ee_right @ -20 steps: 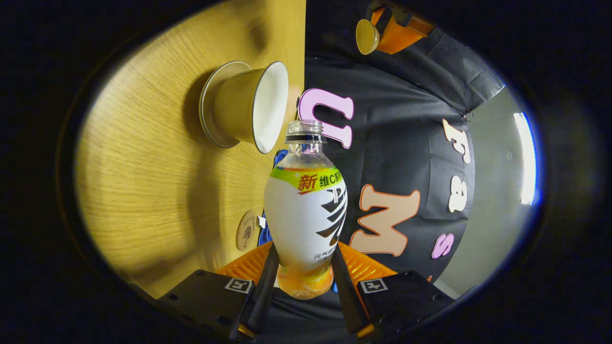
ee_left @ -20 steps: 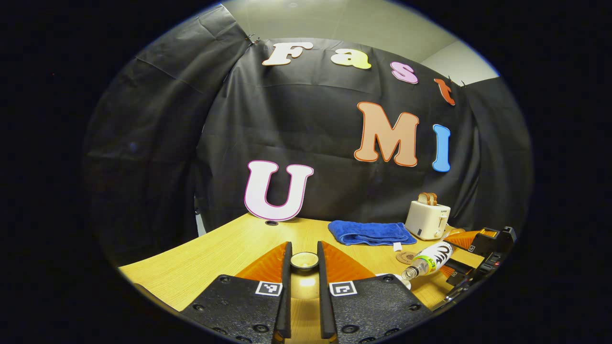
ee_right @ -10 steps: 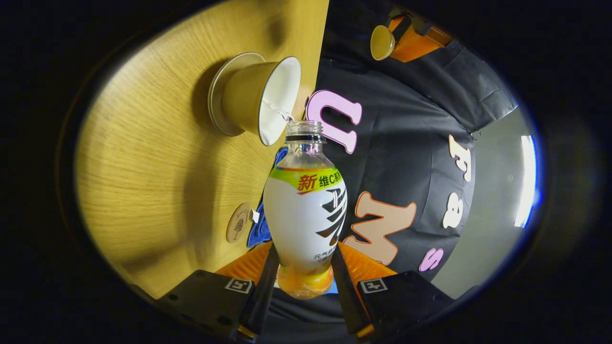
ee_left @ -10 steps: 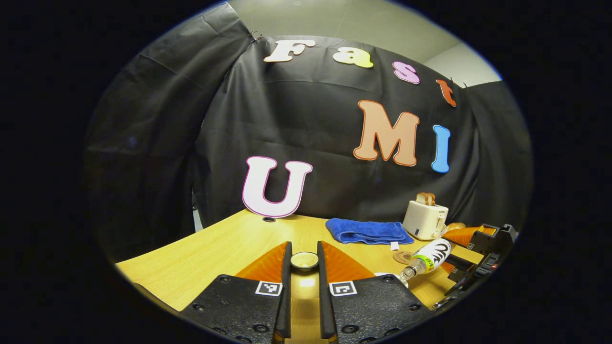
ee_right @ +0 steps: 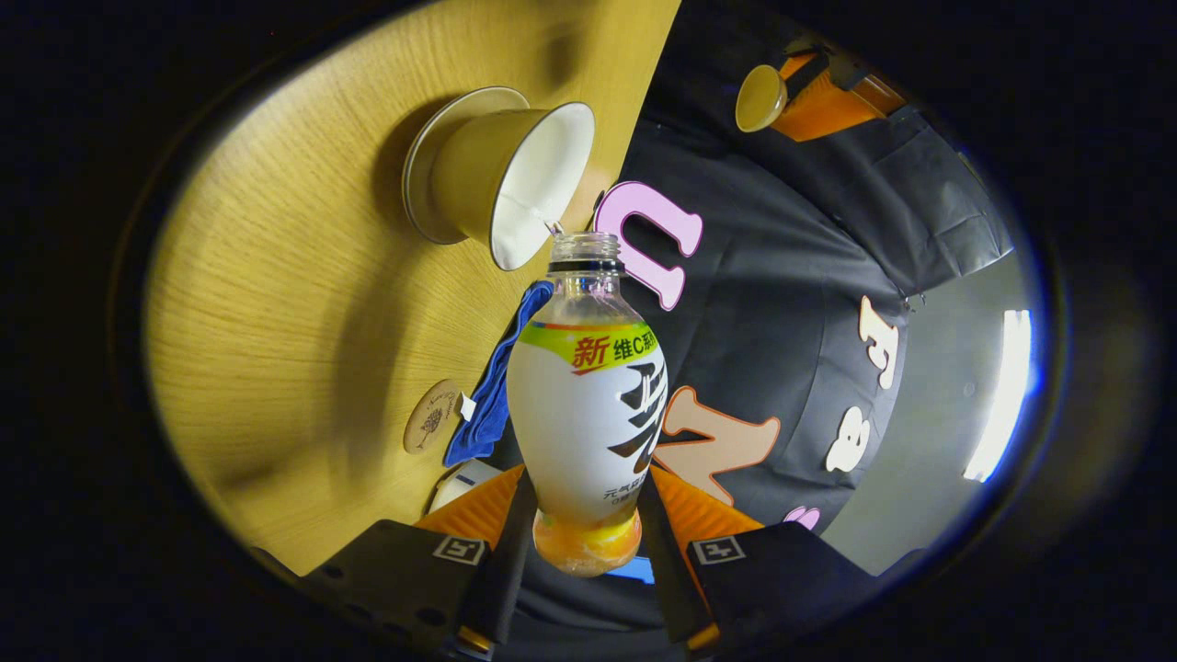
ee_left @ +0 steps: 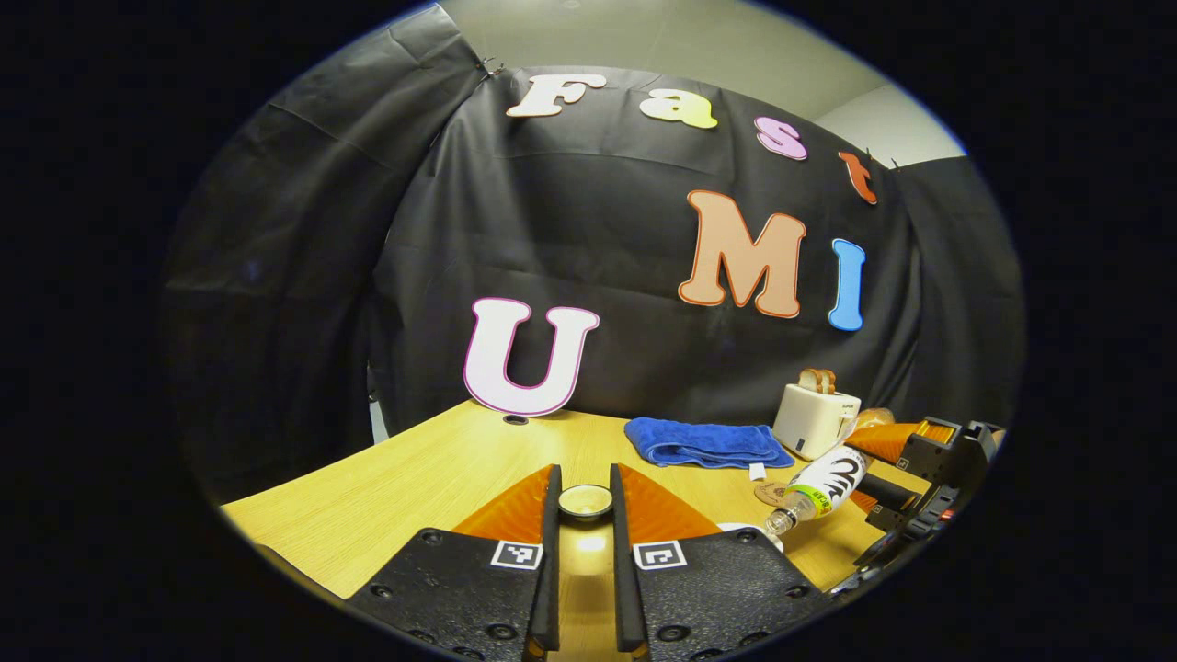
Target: Open the teacup lid with one hand, grasp the water bottle and pour water into the teacup with the other hand; after pouring, place the water bottle on the coaster and then close the teacup lid.
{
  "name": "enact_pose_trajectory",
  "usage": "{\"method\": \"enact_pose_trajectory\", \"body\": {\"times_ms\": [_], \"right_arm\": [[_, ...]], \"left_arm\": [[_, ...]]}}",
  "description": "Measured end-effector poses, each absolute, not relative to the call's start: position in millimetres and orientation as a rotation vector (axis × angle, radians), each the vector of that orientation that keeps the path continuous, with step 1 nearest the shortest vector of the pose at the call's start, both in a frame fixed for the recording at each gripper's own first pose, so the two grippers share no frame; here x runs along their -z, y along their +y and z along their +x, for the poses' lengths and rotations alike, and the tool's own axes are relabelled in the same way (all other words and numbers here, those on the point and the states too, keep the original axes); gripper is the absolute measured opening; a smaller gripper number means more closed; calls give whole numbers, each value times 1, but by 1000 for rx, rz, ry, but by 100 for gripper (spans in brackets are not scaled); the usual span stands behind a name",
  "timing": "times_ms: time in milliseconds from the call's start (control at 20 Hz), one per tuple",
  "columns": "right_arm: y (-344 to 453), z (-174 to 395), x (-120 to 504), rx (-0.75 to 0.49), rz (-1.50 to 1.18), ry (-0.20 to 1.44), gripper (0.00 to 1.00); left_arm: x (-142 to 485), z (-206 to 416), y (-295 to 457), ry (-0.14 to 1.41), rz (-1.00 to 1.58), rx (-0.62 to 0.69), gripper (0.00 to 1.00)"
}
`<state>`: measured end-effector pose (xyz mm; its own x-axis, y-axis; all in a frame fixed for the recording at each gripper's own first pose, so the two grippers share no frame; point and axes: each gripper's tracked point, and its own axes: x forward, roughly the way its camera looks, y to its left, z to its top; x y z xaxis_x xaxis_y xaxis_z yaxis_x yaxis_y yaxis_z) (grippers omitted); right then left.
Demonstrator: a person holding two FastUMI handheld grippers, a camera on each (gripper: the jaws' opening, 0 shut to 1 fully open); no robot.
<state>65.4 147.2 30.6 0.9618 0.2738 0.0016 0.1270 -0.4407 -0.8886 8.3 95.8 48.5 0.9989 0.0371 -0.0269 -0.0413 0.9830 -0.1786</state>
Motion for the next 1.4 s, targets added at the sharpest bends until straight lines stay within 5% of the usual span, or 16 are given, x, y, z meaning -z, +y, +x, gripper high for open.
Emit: {"method": "enact_pose_trajectory", "body": {"times_ms": [600,1400], "right_arm": [[153,66,-31,-202,-2115,-316,66],[135,54,18,-337,-1256,130,66]], "left_arm": [[-47,9,92,28,-189,-30,21],[-49,7,82,23,-198,-3,21]]}}
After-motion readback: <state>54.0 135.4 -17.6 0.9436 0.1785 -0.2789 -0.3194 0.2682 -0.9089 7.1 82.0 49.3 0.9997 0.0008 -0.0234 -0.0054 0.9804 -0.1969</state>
